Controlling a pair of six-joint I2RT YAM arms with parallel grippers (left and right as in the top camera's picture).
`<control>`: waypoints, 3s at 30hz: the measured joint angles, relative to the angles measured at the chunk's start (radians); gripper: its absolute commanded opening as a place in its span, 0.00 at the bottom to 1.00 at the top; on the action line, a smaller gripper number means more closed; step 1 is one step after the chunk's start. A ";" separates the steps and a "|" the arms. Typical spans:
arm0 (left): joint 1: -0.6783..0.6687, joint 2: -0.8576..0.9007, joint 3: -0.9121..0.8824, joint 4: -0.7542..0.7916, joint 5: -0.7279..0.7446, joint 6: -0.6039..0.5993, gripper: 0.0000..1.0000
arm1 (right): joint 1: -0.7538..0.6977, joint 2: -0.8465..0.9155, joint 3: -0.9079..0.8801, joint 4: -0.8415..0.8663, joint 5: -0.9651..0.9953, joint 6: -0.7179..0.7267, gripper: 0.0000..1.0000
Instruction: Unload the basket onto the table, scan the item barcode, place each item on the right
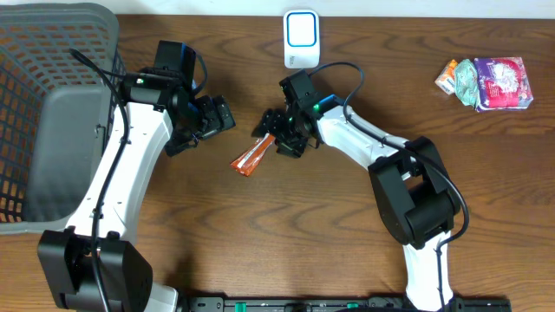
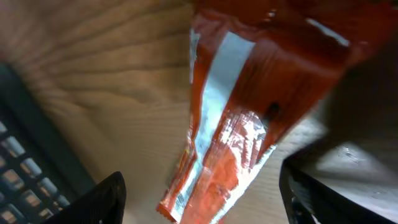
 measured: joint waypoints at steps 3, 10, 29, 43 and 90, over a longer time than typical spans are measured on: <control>0.000 0.000 0.000 0.000 0.000 0.000 0.98 | 0.009 -0.009 -0.031 0.055 0.003 0.042 0.63; 0.000 0.000 0.000 0.000 0.000 0.000 0.98 | 0.040 -0.016 -0.059 0.077 0.060 0.096 0.47; 0.000 0.000 0.000 -0.001 0.000 0.000 0.98 | 0.009 -0.010 0.052 -0.304 0.322 -0.142 0.02; 0.000 0.000 0.000 0.000 0.000 0.000 0.98 | -0.030 -0.012 0.243 -0.841 1.126 -0.323 0.04; 0.000 0.000 0.000 0.000 0.000 0.000 0.98 | -0.196 -0.014 0.282 -0.762 0.563 -0.756 0.59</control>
